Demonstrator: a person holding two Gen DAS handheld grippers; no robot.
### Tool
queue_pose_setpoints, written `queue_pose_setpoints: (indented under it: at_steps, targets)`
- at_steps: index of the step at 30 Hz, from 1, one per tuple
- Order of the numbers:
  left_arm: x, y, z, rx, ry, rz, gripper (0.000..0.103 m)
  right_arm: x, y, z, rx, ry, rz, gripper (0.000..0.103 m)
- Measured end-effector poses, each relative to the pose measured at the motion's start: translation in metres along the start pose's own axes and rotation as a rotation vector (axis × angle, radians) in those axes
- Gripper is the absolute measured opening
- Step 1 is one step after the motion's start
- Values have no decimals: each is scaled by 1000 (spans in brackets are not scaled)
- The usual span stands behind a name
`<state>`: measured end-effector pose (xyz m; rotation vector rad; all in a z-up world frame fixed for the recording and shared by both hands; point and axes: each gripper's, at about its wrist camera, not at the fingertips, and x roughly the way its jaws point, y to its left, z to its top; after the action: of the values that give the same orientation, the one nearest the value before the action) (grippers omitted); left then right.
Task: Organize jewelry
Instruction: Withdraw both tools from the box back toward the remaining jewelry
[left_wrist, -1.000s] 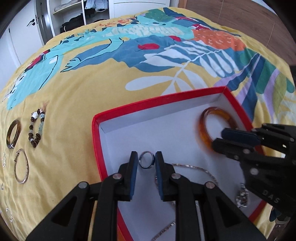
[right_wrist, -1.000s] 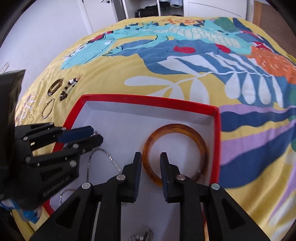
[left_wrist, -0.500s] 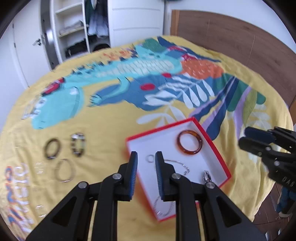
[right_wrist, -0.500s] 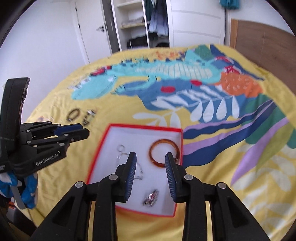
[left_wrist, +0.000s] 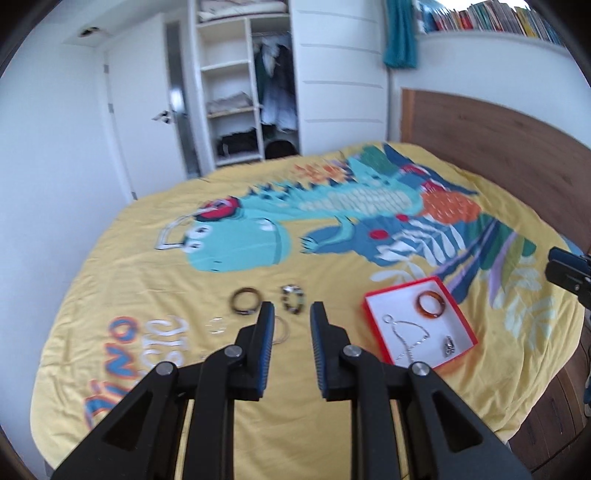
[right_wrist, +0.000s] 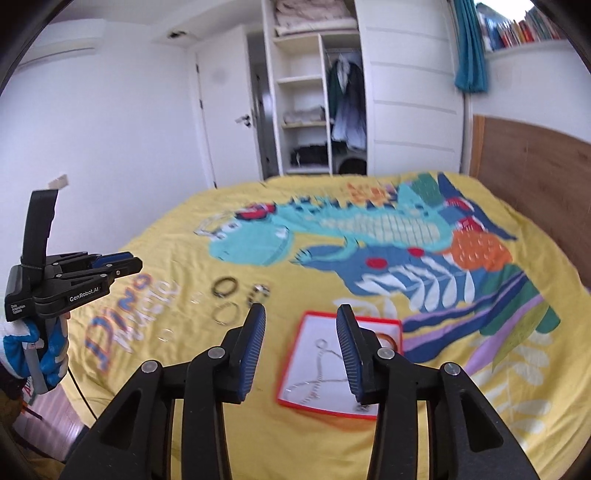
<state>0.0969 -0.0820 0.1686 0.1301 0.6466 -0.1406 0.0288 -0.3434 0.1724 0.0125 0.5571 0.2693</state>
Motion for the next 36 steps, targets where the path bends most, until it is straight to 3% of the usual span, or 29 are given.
queue_pose_setpoints:
  at_steps: [4,8,14,23,30,36]
  targets:
    - [-44,37,-5,-38,-60,42,34,-23,34,6,-24,-43,30,43]
    - [-78,68,-9,-66,-106,72,35,-33,62,12,-51,-69,57,46]
    - [-92,107,-19,-107,-115,107,40,-24,89,16,-69,-70,92,47]
    - [-25,153,-60,-206,2,141,40,41,112,2,-65,29,119,48]
    - [60,163,-104,-229,143,132,40,125,113,-23,-25,164,125,48]
    - [136,164,-150,-268,271,80,40,208,115,-45,-2,274,138,48]
